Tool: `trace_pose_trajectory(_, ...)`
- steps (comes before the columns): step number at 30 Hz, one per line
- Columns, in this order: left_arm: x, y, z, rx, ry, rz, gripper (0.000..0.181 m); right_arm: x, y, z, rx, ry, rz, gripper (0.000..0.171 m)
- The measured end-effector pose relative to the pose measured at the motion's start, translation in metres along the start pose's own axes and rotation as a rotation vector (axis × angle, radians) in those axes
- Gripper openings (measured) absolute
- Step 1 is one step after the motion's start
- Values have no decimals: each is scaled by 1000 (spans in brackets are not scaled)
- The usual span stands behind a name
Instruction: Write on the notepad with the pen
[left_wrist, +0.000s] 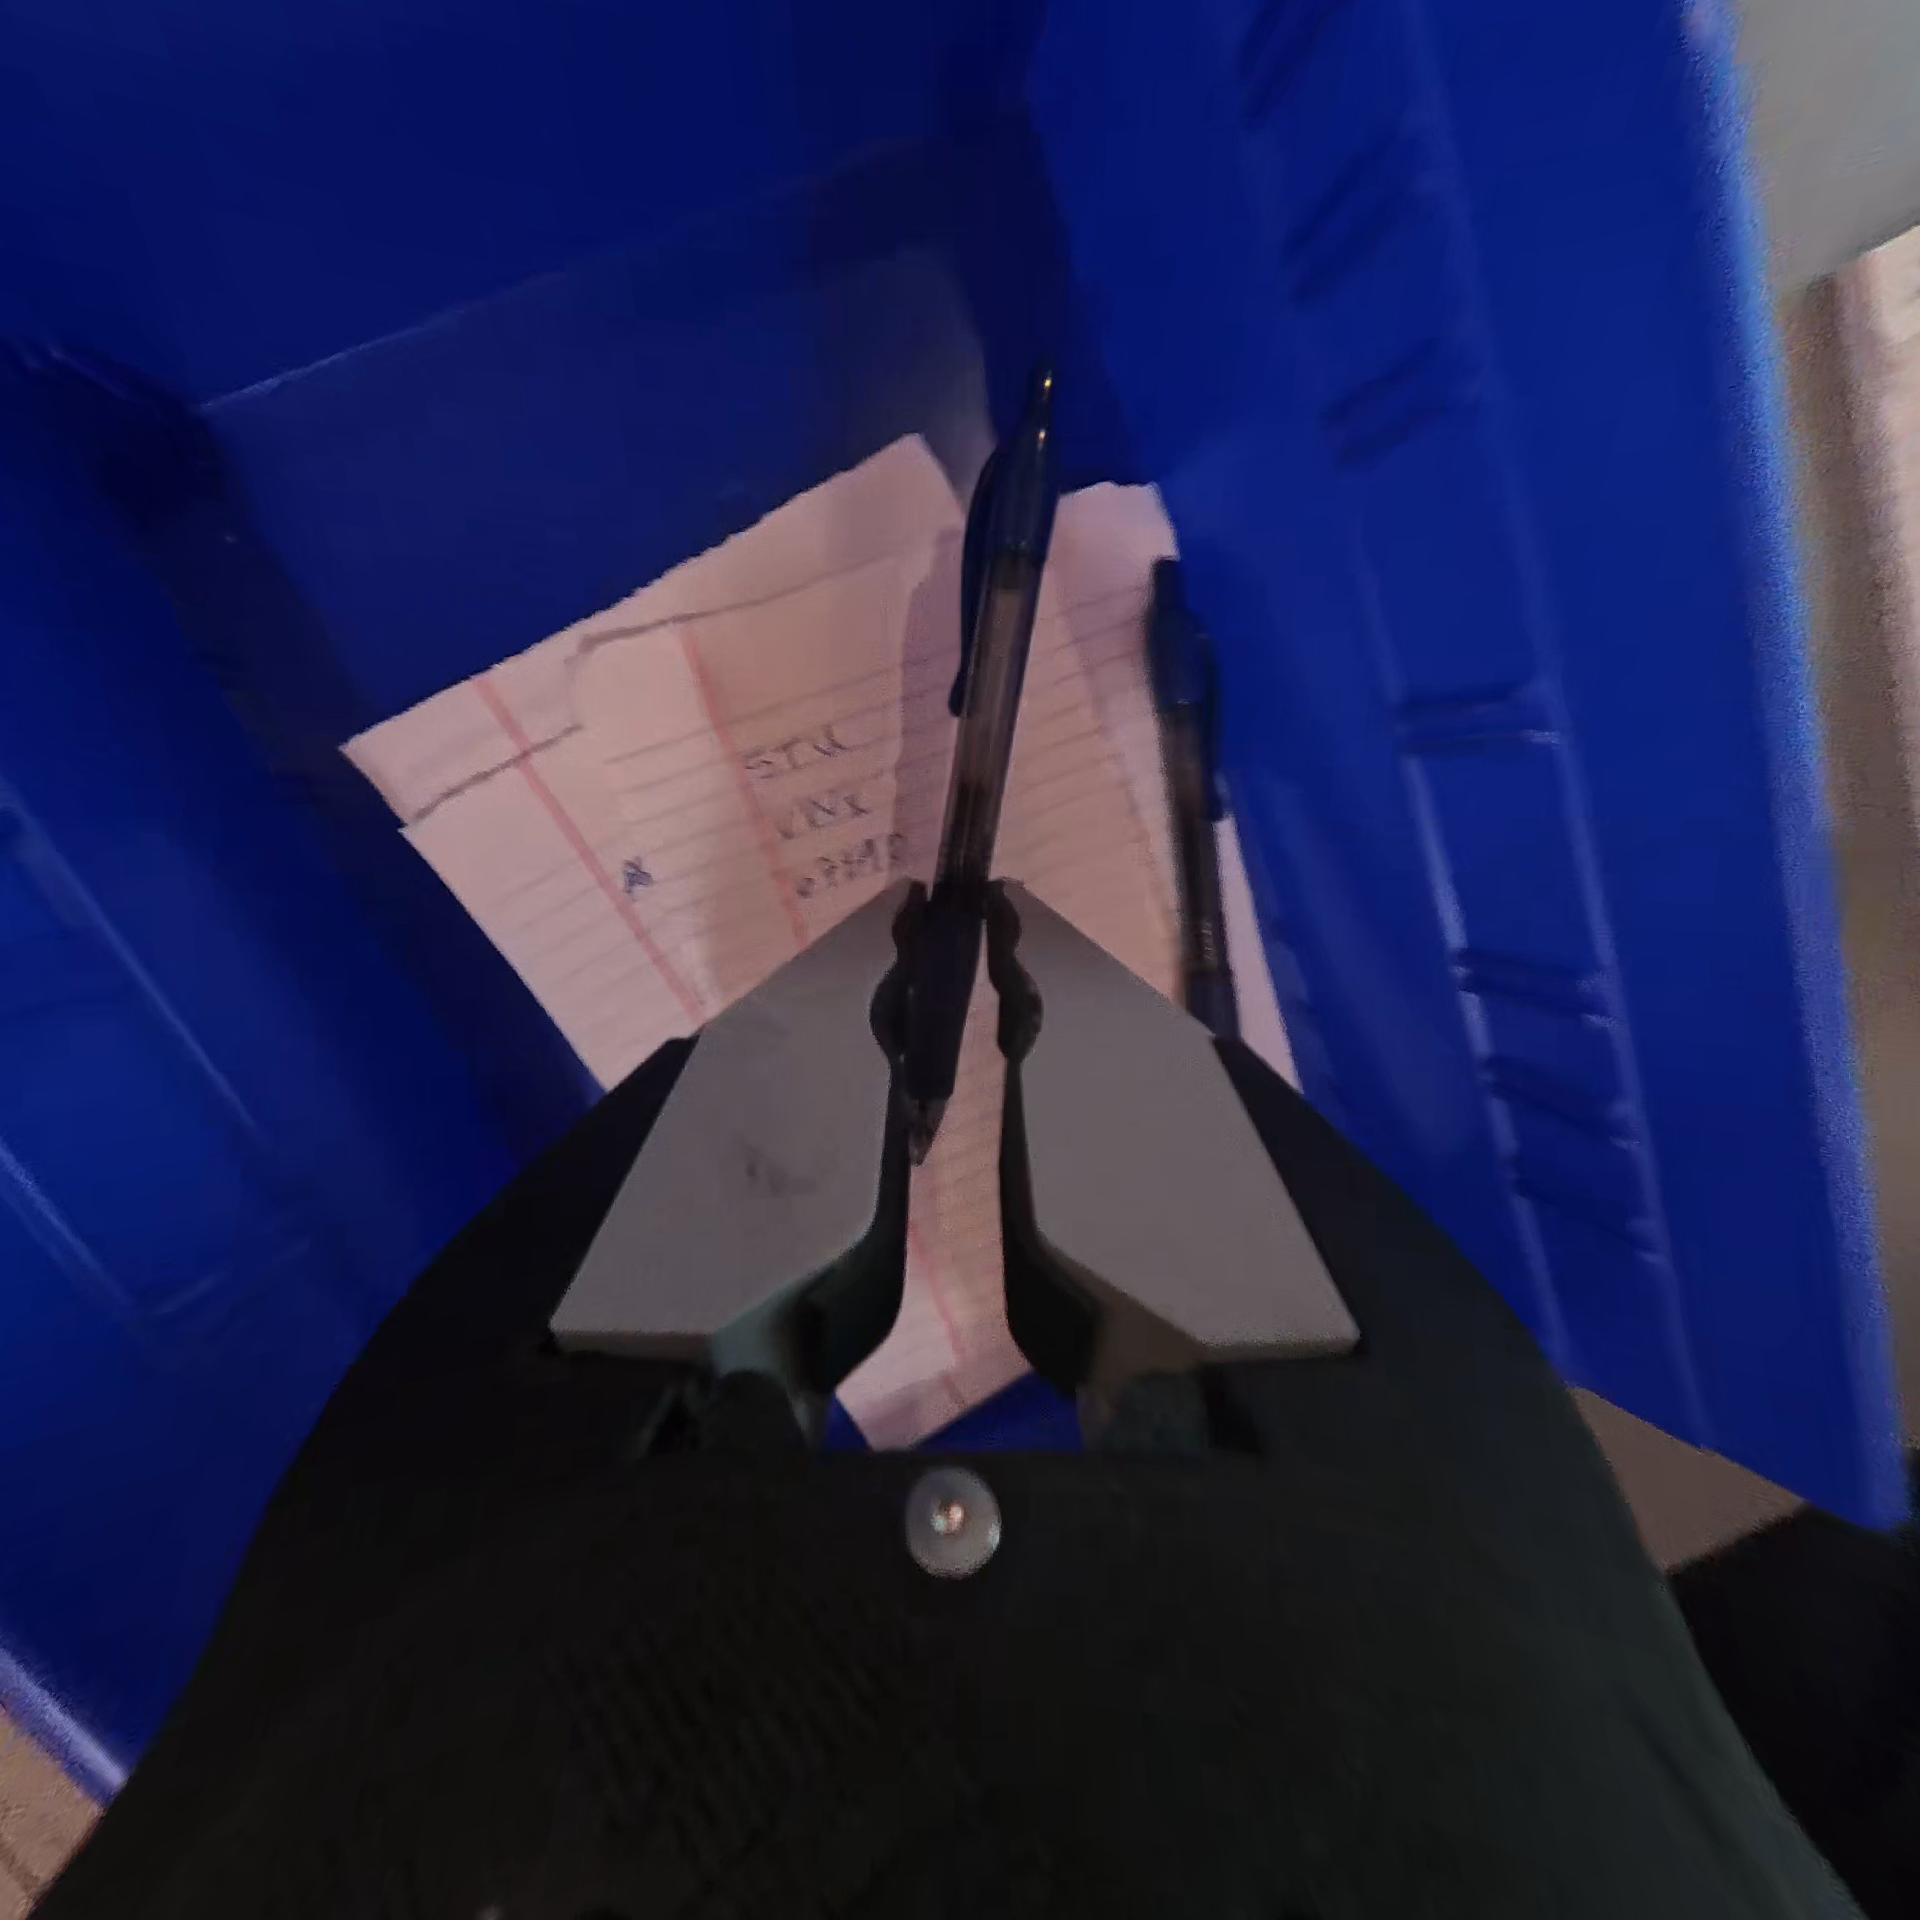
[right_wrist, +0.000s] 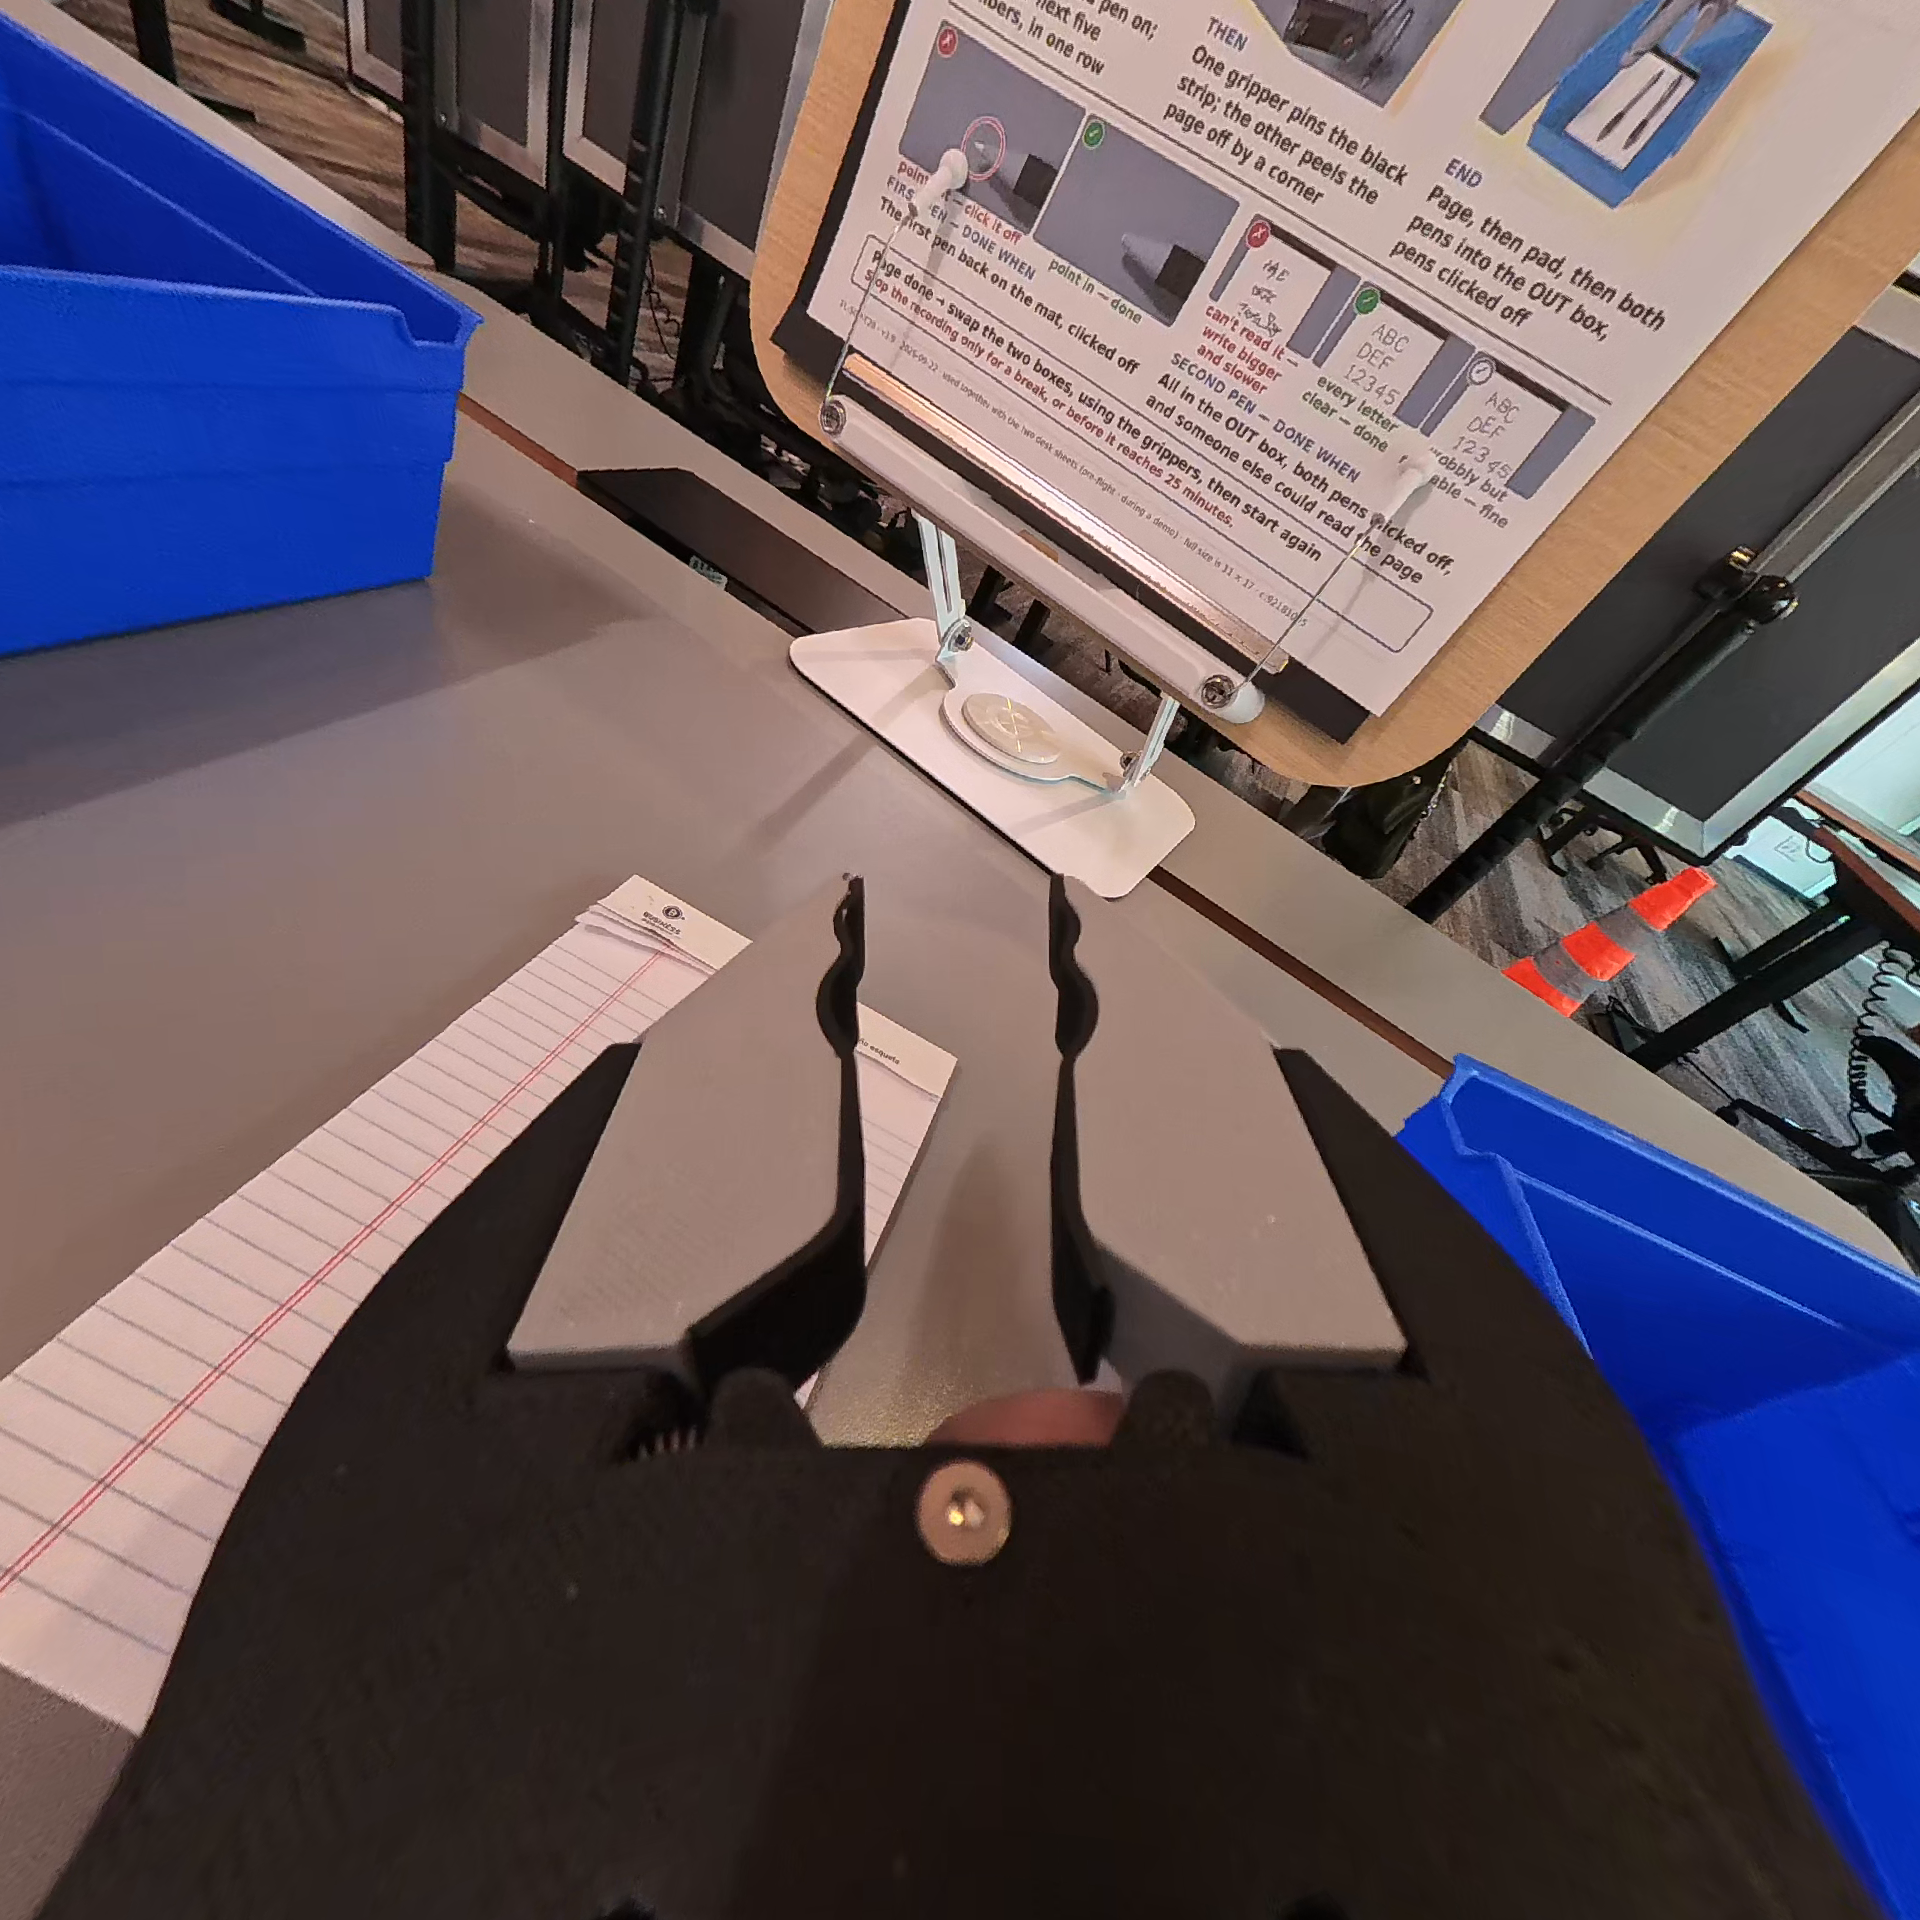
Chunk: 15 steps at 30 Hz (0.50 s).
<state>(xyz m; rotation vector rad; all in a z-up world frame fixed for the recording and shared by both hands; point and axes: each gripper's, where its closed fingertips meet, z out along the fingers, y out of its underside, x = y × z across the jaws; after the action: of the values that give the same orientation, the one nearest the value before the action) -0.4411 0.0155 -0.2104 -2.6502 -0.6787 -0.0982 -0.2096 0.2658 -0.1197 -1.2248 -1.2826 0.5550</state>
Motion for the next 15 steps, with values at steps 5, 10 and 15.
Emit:
trace_pose_trajectory(5,46,16,-6,-16,181,-60,9,-1,4,2,-12,-3,0,32)
trace_pose_trajectory(10,55,28,-4,-27,175,-60,9,3,6,2,-16,4,19,32)
trace_pose_trajectory(15,58,42,6,-70,181,-92,9,7,6,1,-12,7,36,32)
